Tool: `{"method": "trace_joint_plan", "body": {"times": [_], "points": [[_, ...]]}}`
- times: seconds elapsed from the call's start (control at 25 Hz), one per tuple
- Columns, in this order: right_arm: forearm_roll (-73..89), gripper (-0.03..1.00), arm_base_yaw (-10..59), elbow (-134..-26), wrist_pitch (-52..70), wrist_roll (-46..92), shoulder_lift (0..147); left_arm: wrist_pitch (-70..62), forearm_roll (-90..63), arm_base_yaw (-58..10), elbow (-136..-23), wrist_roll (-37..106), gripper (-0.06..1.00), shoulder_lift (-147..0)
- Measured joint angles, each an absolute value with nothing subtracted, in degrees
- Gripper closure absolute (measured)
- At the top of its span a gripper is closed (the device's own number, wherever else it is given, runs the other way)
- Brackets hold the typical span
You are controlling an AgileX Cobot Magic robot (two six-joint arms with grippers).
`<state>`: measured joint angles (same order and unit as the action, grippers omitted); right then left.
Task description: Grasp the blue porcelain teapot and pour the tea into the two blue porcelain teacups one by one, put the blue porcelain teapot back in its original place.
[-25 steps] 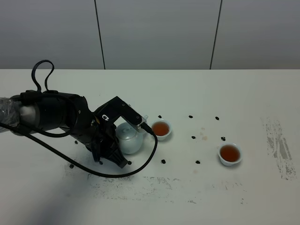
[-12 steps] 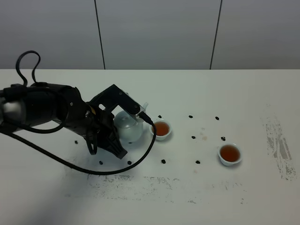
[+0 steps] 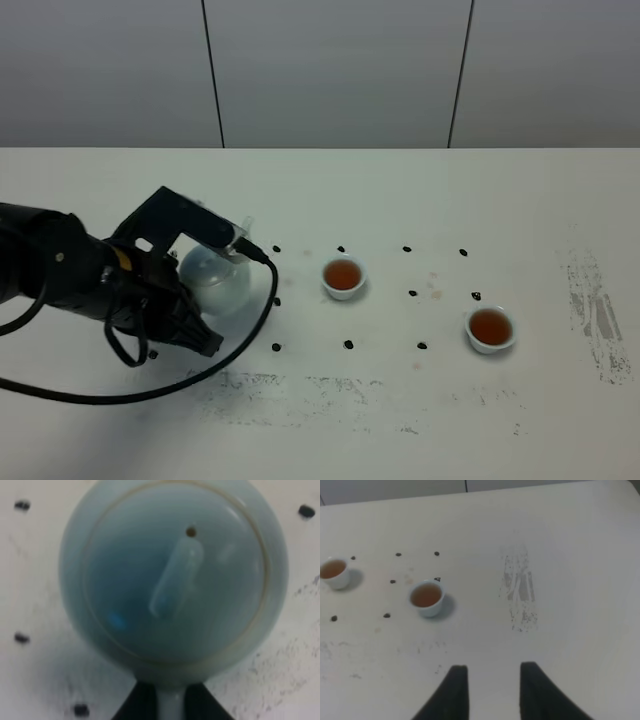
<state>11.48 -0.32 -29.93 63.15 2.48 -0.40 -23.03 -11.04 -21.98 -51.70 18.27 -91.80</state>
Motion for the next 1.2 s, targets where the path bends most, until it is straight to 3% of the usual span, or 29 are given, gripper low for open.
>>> {"method": "trace_joint_plan", "body": {"times": [0.48, 1.2], "points": [[11.5, 0.73, -0.3, -29.9, 63.1, 2.4, -0.4, -22.7, -7.0, -13.9, -40.5, 9.9, 0.87, -86.7], [11.5, 0.73, -0.3, -29.9, 63.1, 2.5, -0.4, -17.1, -5.4, -13.7, -39.7, 11.1, 0.87, -93.4]]}}
